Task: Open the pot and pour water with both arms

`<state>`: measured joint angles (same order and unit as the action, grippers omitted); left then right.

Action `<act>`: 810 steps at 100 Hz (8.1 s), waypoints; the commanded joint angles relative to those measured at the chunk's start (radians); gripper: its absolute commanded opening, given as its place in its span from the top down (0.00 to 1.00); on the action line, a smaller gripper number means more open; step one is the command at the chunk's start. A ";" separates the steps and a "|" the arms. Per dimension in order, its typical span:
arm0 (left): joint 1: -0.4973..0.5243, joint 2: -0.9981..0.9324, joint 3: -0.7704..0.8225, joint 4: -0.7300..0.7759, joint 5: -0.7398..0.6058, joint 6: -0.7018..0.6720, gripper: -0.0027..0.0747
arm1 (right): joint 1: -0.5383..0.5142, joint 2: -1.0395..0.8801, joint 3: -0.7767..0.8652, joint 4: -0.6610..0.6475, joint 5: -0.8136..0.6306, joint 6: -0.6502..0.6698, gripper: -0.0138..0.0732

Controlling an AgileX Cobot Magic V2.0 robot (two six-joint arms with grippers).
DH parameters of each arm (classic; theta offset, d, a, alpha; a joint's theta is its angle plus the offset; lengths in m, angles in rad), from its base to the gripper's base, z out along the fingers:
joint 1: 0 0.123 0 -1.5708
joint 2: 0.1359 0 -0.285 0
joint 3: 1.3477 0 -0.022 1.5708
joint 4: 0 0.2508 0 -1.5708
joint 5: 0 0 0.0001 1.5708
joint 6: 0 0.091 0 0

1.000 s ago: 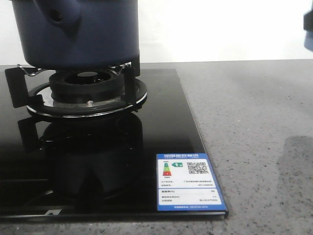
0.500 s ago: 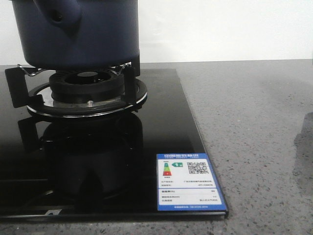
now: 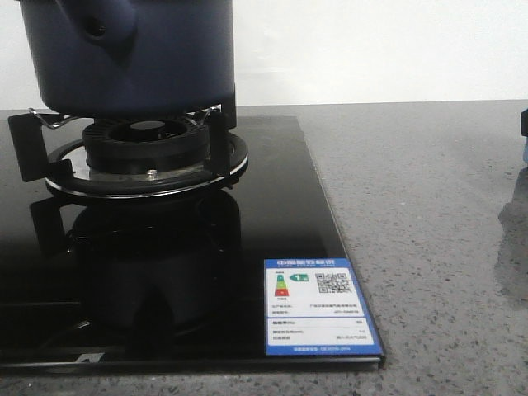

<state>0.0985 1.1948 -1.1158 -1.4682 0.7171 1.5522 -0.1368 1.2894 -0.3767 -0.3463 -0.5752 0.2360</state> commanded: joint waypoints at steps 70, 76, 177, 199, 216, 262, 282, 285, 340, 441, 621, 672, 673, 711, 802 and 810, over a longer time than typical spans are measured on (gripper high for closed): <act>-0.005 -0.032 -0.041 -0.086 0.005 -0.006 0.53 | -0.006 -0.022 -0.021 -0.012 -0.082 -0.002 0.15; -0.005 -0.032 -0.041 -0.086 0.010 -0.006 0.53 | -0.006 -0.028 -0.021 -0.012 -0.074 -0.002 0.15; -0.158 -0.013 -0.041 -0.118 0.056 -0.006 0.53 | 0.079 -0.627 0.137 -0.012 0.388 0.102 0.15; -0.221 0.048 -0.041 -0.129 0.062 -0.006 0.53 | 0.121 -0.684 0.137 -0.012 0.392 0.103 0.15; -0.262 0.104 -0.041 -0.129 0.062 -0.006 0.53 | 0.122 -0.686 0.137 -0.012 0.404 0.103 0.15; -0.272 0.172 -0.041 -0.061 0.064 -0.006 0.53 | 0.122 -0.686 0.137 -0.012 0.443 0.103 0.15; -0.272 0.172 -0.041 -0.040 0.050 -0.006 0.53 | 0.122 -0.686 0.137 -0.012 0.443 0.103 0.15; -0.272 0.172 -0.041 -0.040 0.050 -0.006 0.53 | 0.122 -0.686 0.137 -0.012 0.443 0.103 0.15; -0.272 0.174 -0.041 -0.028 -0.011 -0.006 0.53 | 0.122 -0.686 0.137 -0.012 0.443 0.103 0.15; -0.272 0.208 -0.041 -0.011 0.038 -0.006 0.40 | 0.122 -0.686 0.137 -0.012 0.443 0.103 0.15; -0.031 -0.658 0.445 0.136 -0.386 -0.160 0.99 | 0.308 -0.816 -0.125 0.033 0.546 0.139 0.90; -0.040 -1.038 0.866 -0.021 -0.405 -0.160 0.99 | 0.308 -1.009 0.153 0.033 0.518 0.139 0.90; -0.040 -1.038 0.866 -0.021 -0.400 -0.160 0.99 | 0.308 -1.009 0.155 0.033 0.518 0.139 0.90; -0.040 -1.038 0.866 -0.021 -0.388 -0.160 0.99 | 0.308 -1.009 0.154 0.033 0.522 0.139 0.90; -0.040 -1.038 0.861 0.658 -0.534 -0.905 0.99 | 0.308 -1.009 0.154 0.033 0.524 0.139 0.90; -0.042 -1.038 0.861 1.026 -0.555 -1.307 0.99 | 0.308 -1.009 0.154 0.033 0.524 0.139 0.90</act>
<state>0.0668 0.1461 -0.2212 -0.7958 0.2378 0.6959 0.1721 0.2749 -0.1970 -0.3024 0.0251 0.3761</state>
